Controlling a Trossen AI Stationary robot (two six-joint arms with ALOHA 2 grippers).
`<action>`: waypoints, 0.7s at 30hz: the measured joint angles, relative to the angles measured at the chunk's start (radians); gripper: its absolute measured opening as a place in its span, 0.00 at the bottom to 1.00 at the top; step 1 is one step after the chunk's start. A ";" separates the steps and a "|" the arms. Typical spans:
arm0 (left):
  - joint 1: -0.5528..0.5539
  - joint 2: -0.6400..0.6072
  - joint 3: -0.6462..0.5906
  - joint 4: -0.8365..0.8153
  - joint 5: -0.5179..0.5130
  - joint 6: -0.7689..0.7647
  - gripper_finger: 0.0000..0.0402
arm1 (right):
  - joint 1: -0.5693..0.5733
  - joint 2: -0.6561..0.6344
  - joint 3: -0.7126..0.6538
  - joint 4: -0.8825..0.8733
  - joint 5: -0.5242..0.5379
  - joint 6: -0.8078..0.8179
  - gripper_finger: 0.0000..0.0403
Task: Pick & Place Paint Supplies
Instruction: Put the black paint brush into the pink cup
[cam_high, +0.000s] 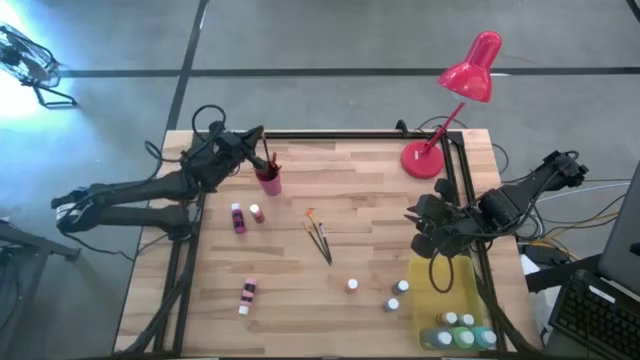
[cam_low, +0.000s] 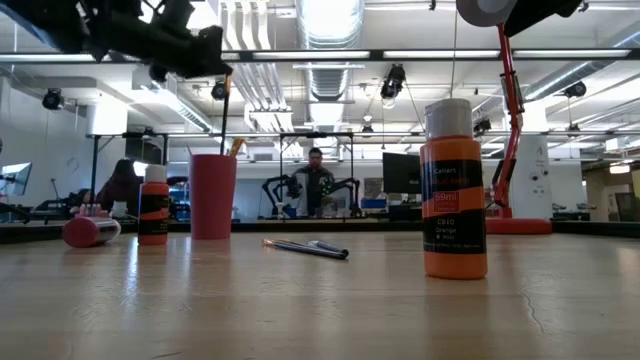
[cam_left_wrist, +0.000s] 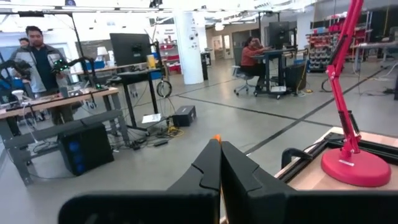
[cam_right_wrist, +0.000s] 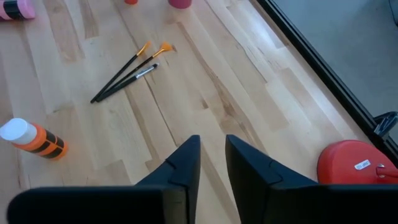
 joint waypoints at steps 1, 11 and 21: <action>0.000 0.000 -0.025 0.028 0.012 -0.007 0.00 | 0.000 0.000 0.000 0.000 0.000 0.000 0.17; -0.001 -0.001 -0.190 0.175 0.068 -0.025 0.00 | 0.000 0.000 0.000 0.000 0.000 -0.002 0.12; -0.001 0.000 -0.266 0.205 0.090 -0.063 0.00 | -0.010 0.000 0.000 0.000 0.000 -0.003 0.17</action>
